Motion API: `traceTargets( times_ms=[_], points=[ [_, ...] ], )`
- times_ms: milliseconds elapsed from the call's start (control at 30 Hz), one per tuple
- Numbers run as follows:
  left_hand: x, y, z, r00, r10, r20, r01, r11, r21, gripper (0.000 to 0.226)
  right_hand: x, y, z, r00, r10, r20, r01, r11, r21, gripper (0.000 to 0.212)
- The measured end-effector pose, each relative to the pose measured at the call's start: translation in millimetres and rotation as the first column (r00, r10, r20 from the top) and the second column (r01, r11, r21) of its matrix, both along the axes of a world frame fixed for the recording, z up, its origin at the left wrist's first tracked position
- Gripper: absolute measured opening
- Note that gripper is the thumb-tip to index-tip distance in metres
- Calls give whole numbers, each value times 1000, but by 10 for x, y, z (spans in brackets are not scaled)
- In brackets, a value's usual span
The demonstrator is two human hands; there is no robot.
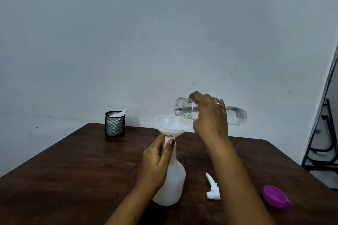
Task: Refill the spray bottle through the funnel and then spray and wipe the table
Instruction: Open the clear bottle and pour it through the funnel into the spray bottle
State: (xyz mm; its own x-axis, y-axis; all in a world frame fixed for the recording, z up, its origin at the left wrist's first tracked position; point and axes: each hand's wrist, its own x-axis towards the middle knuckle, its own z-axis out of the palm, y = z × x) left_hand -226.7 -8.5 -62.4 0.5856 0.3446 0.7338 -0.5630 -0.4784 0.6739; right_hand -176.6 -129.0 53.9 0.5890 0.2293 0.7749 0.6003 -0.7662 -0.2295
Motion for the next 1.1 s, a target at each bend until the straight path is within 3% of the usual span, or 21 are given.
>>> traceTargets(
  times_ms=[567,767,1100],
  points=[
    [-36,-23,32,1000,-6,-5,6,1000,7,21,8,-24,10,1000,-10,4,10,1000,7,61],
    [-17,-10,4,1000,16,18,-16,1000,12,34,16,-19,7,1000,-13,7,13,1000,7,62],
    [-15,-3,15,1000,-3,0,3,1000,4,26,-2,-14,10,1000,-11,6,11,1000,-4,62]
  ],
)
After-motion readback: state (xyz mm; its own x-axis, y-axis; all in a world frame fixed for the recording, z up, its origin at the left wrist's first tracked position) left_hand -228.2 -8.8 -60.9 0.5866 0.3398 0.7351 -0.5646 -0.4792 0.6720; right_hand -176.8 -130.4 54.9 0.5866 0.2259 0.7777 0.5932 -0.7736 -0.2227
